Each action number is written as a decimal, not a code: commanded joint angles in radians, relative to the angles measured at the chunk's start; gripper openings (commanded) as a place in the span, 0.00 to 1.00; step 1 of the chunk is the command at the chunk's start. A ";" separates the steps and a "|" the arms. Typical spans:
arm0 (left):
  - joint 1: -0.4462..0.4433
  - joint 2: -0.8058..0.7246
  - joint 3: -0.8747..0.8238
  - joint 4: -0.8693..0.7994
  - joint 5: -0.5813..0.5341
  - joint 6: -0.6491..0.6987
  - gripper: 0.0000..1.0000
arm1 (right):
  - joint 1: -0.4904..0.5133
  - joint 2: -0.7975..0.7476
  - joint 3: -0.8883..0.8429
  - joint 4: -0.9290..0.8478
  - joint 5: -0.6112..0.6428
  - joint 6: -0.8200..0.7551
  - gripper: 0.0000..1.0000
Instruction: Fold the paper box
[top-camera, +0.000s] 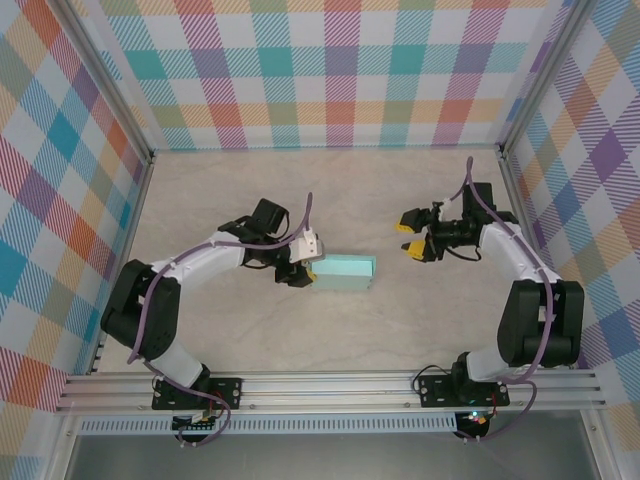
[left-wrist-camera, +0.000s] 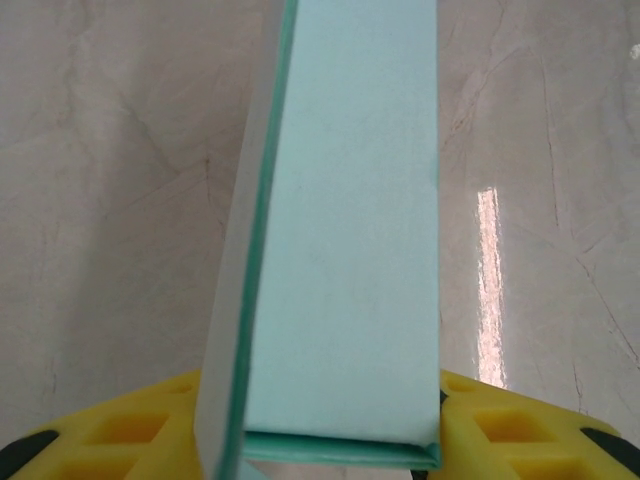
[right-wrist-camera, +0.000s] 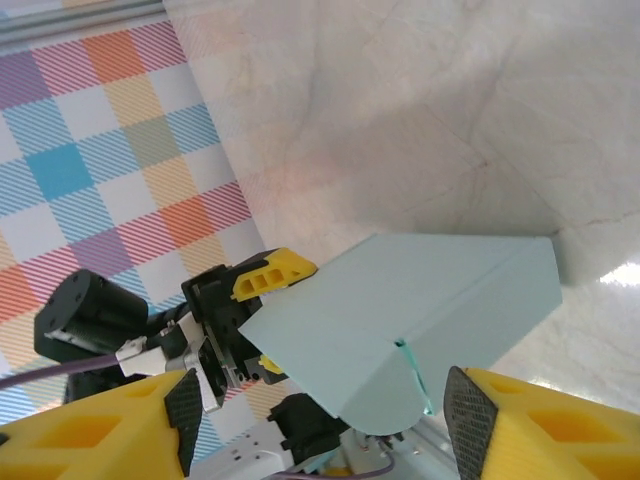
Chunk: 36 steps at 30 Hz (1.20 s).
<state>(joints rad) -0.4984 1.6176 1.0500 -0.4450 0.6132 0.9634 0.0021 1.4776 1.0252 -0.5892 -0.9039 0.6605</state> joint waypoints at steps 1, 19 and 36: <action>0.011 0.040 0.036 -0.049 0.048 0.036 0.48 | 0.045 0.005 0.018 0.015 0.035 -0.020 0.68; 0.012 0.087 0.013 0.065 0.051 -0.006 0.48 | 0.262 0.073 0.019 -0.032 0.142 0.098 0.58; 0.017 0.094 0.028 0.064 0.078 -0.012 0.54 | 0.285 0.117 0.039 -0.121 0.245 0.024 0.35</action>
<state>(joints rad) -0.4938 1.7020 1.0649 -0.3965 0.6449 0.9581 0.2722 1.5723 1.0557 -0.6716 -0.6884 0.7162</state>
